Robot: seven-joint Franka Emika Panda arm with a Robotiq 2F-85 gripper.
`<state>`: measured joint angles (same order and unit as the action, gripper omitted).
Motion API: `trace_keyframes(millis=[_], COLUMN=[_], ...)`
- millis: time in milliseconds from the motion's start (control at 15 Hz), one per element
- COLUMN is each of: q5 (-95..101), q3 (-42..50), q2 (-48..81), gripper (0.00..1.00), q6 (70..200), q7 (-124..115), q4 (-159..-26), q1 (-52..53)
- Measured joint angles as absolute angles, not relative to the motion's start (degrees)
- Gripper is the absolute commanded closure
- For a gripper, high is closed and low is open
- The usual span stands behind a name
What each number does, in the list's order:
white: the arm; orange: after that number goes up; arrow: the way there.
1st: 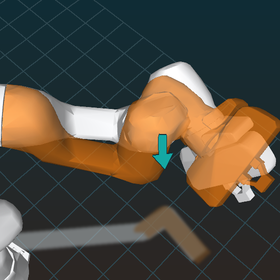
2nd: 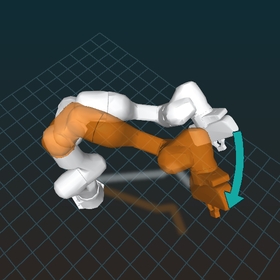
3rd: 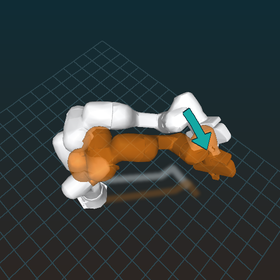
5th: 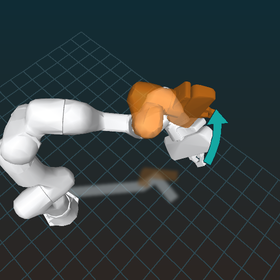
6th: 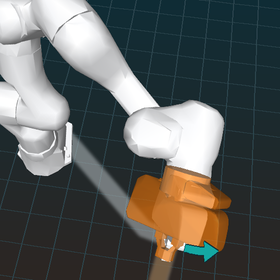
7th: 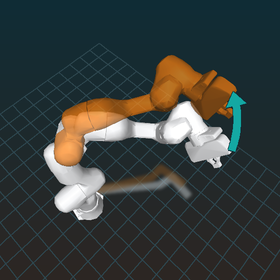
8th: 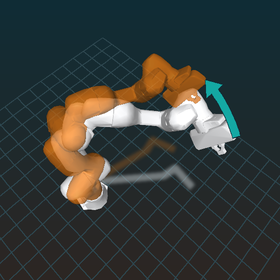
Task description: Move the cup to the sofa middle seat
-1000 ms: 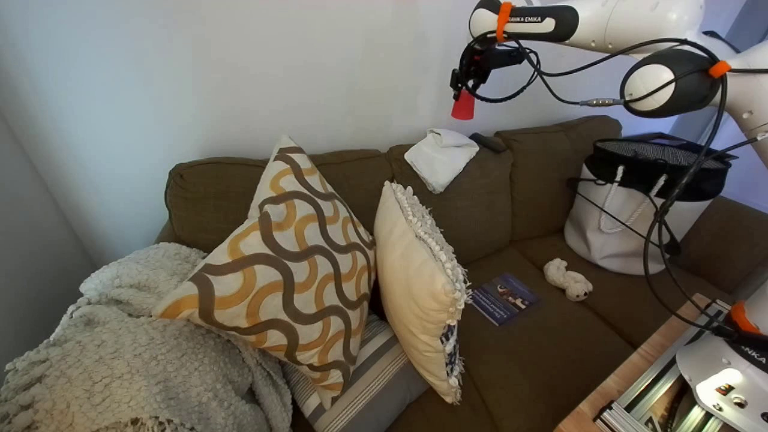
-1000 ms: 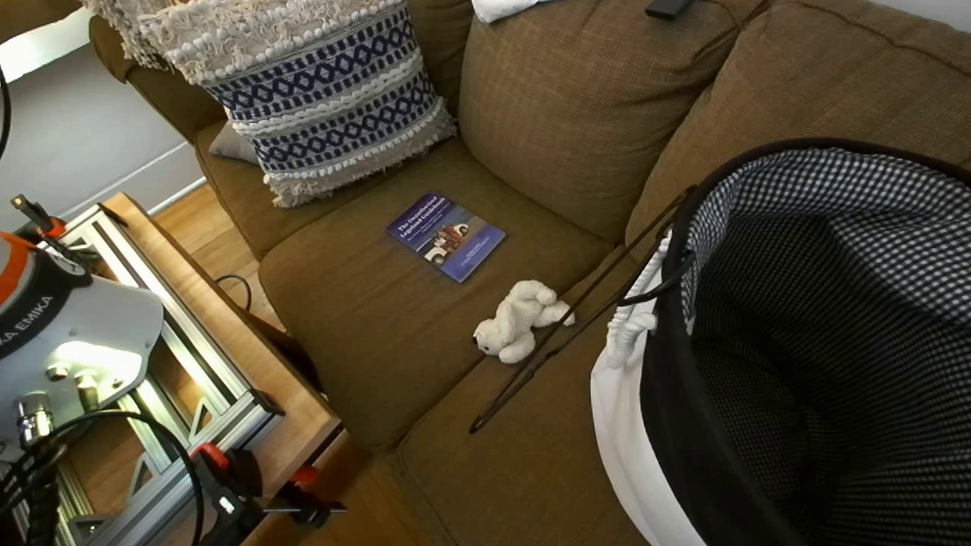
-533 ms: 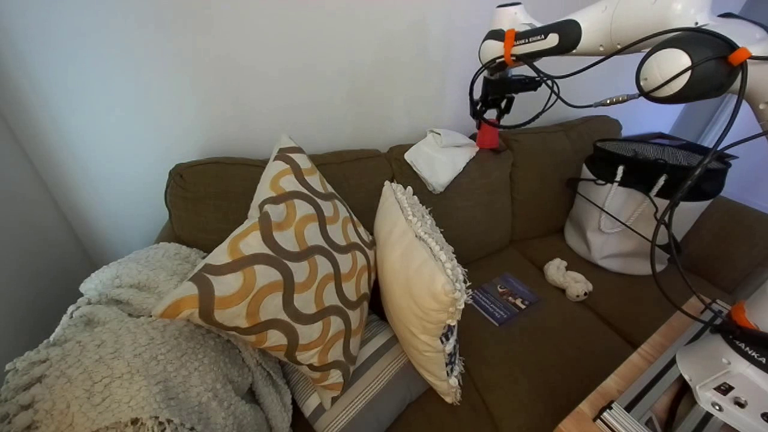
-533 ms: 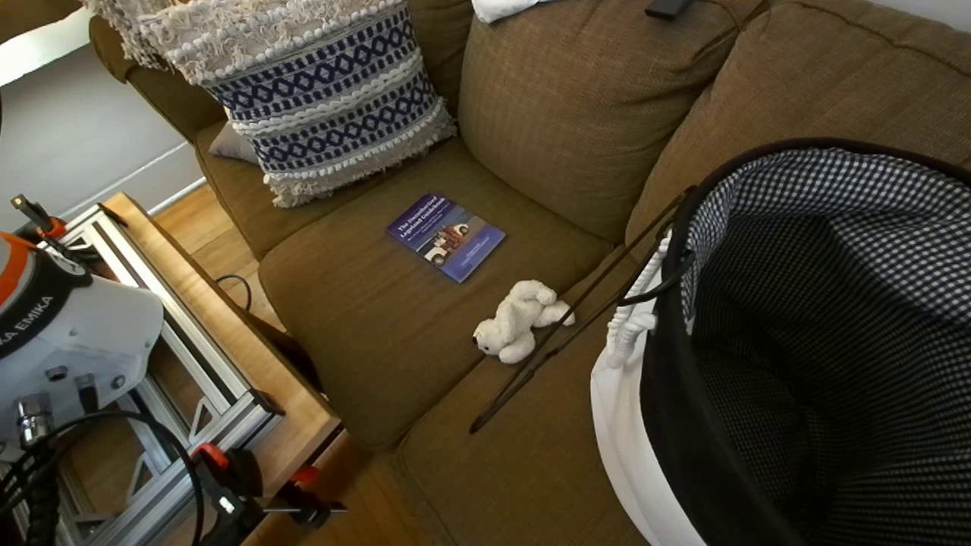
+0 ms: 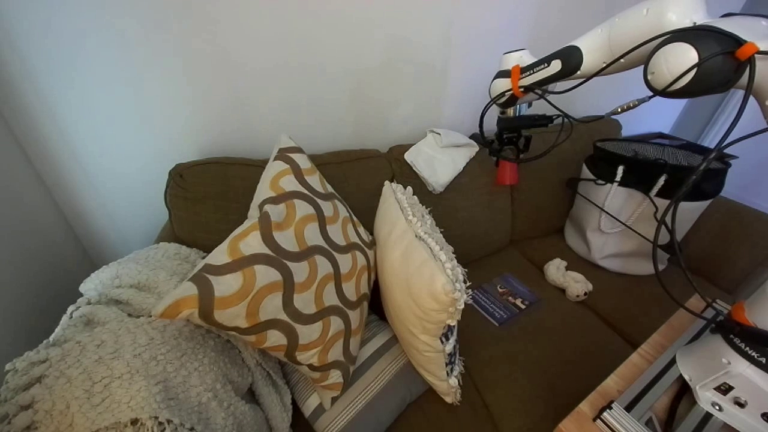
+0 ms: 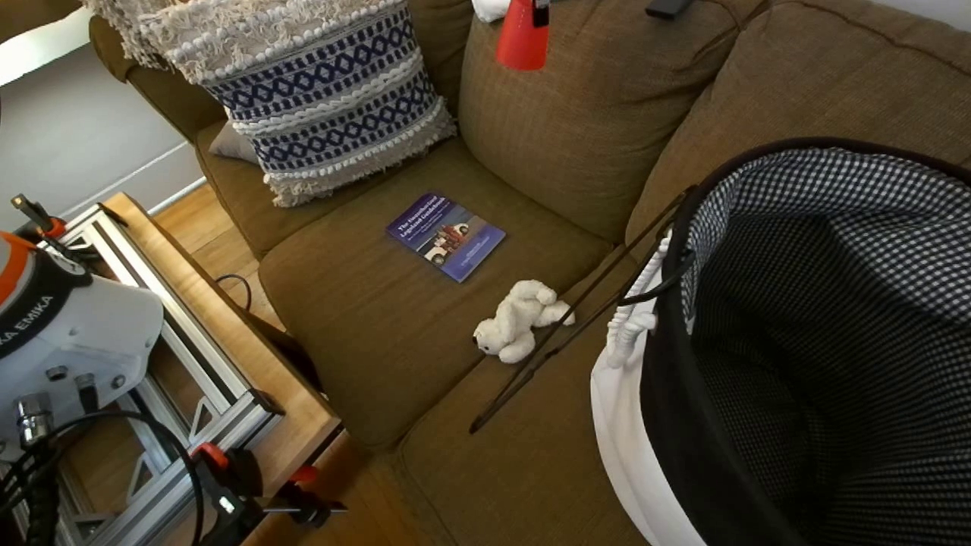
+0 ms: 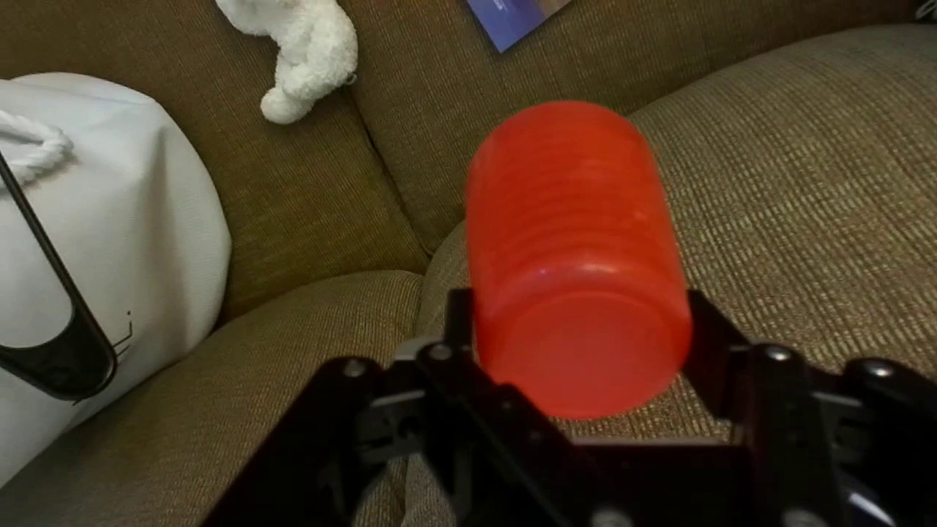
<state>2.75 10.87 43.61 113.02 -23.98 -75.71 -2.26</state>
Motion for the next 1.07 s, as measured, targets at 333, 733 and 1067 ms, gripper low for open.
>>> trace_keyframes(millis=[333, 733, 1067], q5=[3.0, 2.7, 3.0], q3=[10.8, 9.5, 5.9], q2=[42.8, 49.4, 54.0], gripper=[0.57, 0.57, 0.57], q6=[113.0, 116.1, 133.1], q7=[-24.6, -27.0, -22.1], q4=[-75.6, -76.0, -84.4], q1=[-2.1, -1.6, 1.8])
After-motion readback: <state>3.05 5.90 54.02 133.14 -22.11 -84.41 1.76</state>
